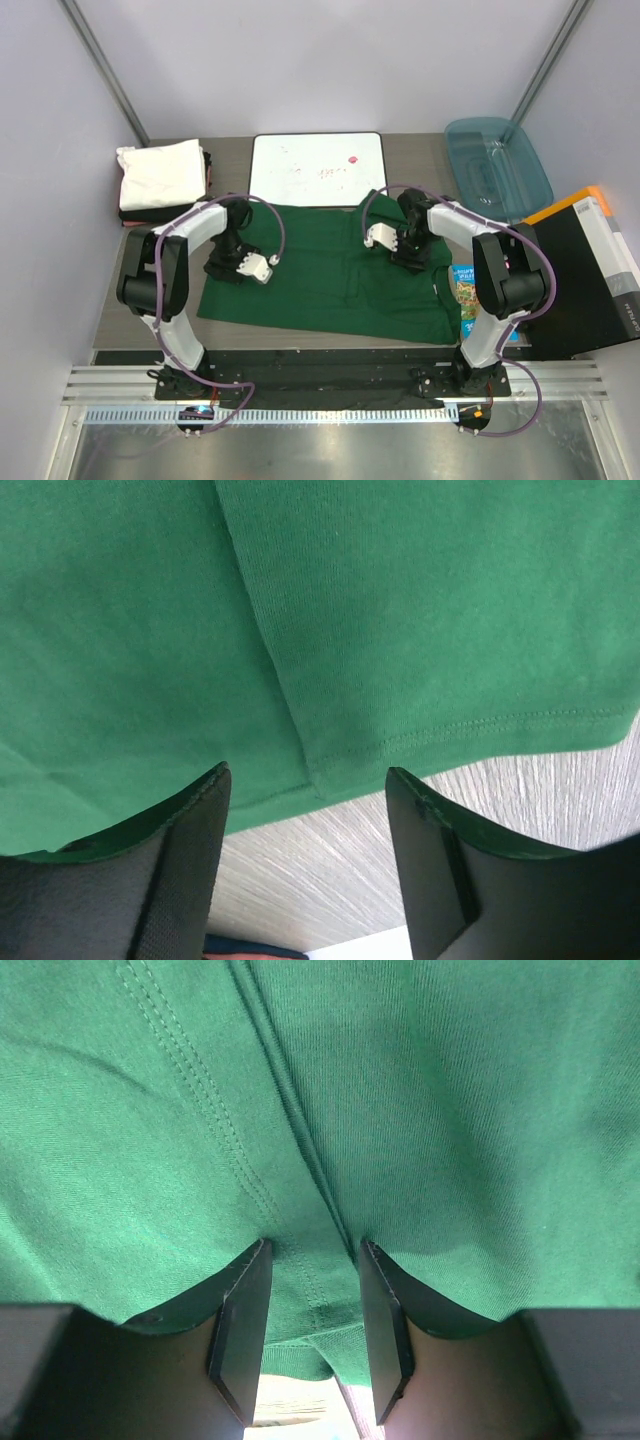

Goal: Fold and stack the t-shirts
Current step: Fold the flattened tshirt in 1/3 of the way

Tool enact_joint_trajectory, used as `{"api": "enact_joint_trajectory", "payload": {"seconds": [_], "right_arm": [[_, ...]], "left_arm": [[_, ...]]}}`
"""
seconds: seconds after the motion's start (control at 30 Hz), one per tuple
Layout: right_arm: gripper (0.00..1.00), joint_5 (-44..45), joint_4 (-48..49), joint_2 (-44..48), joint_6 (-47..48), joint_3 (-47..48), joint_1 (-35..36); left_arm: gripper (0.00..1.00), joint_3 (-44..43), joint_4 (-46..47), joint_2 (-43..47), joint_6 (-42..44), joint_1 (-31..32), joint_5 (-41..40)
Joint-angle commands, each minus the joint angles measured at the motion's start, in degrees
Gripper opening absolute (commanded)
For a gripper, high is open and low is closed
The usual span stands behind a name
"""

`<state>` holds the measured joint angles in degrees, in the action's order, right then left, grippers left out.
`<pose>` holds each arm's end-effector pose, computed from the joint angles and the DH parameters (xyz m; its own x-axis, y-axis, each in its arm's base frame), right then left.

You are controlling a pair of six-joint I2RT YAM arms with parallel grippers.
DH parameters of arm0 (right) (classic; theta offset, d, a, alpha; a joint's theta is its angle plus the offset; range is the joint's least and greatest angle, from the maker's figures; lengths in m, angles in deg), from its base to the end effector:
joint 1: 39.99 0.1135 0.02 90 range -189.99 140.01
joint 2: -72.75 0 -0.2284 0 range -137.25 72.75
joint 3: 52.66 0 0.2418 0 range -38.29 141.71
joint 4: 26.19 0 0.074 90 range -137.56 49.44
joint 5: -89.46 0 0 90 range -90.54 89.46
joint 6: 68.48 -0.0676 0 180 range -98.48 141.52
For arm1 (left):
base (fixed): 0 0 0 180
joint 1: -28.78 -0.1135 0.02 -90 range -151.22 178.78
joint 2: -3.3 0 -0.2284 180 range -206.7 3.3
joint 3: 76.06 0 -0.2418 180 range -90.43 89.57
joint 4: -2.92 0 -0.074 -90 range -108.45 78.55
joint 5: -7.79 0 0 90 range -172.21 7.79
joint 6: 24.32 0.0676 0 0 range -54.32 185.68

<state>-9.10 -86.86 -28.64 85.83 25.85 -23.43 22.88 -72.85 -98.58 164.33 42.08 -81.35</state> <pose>0.2882 0.0962 0.1034 -0.1445 -0.9726 -0.1820 -0.9874 0.1536 -0.0371 0.2691 -0.0647 0.1104 0.3711 0.9280 -0.0320 0.9214 -0.3723 -0.1112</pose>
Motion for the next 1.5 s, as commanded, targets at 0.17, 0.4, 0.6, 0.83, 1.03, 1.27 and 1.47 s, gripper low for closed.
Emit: {"api": "enact_joint_trajectory", "payload": {"seconds": [0.17,0.4,0.6,0.83,1.03,1.27,1.47], "right_arm": [[0.45,0.7,1.3,-1.6,-0.2,3.2,0.4],[0.45,0.6,1.7,-2.2,-0.2,3.5,0.7],[0.44,0.7,2.1,-2.2,-0.3,3.4,0.7],[0.44,0.9,2.1,-2.0,-0.2,3.4,0.7],[0.44,0.7,2.2,-2.1,0.2,2.7,0.8],[0.44,1.2,2.8,-2.7,0.5,2.4,1.1],[0.44,1.4,3.3,-2.8,0.7,1.9,1.4]], "left_arm": [[0.43,-2.3,-2.3,-2.2,-2.2,0.5,-2.4],[0.42,-2.5,-3.5,-3.1,-2.2,0.6,-3.4],[0.30,-2.5,-4.9,-4.4,-2.2,0.7,-4.6],[0.10,-2.4,-4.2,-5.5,-3.7,1.4,-5.4],[0.00,-5.3,-6.3,-6.8,-6.5,1.6,-7.5],[0.00,-8.5,-9.5,-5.5,-7.6,1.6,-10.0],[0.00,-8.8,-13.8,-5.2,-8.4,1.6,-13.2]]}}
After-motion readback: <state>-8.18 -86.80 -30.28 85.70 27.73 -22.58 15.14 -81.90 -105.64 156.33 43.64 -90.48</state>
